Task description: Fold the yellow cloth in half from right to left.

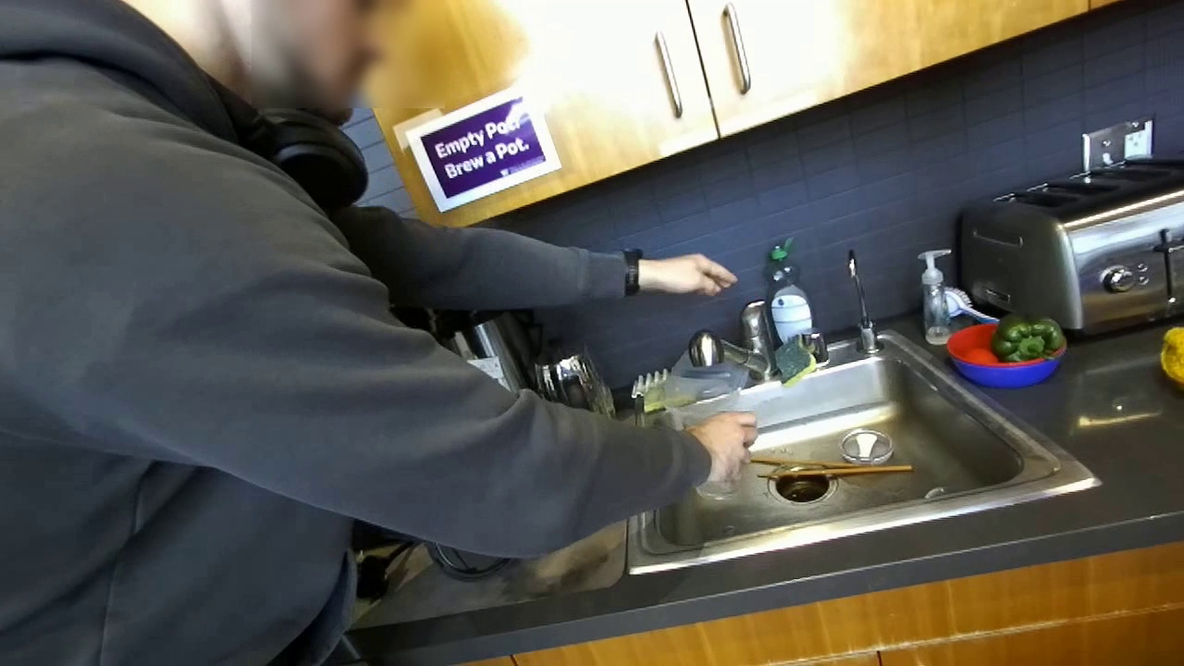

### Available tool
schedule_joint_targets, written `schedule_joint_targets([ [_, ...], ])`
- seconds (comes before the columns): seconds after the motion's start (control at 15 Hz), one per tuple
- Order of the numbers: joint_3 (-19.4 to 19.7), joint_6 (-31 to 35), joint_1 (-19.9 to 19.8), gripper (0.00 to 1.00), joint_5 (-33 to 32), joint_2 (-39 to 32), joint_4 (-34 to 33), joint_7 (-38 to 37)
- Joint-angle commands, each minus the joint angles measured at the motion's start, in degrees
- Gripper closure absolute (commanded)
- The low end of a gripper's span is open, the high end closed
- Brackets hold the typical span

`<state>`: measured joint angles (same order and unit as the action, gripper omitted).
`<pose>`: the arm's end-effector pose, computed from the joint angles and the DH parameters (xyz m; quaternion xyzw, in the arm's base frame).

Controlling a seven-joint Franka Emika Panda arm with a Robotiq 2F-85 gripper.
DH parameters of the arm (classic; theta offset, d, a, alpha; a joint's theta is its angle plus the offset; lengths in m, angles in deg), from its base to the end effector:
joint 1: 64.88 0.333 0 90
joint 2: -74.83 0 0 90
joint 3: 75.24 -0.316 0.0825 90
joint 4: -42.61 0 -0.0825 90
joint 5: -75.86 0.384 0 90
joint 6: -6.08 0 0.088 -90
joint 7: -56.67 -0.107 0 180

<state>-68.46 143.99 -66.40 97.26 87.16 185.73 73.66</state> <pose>0.4542 -0.0637 0.3754 -0.9862 0.0548 -0.0888 0.1288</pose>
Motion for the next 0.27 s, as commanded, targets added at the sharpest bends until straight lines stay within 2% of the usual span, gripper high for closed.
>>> schedule_joint_targets([
  [0.0, 0.96, -0.68, 0.3, 0.0, 0.3, 1.15, 0.64, 0.9],
  [0.2, 1.53, -1.14, 0.39, 0.0, 0.34, 2.95, 1.75, 1.5],
])
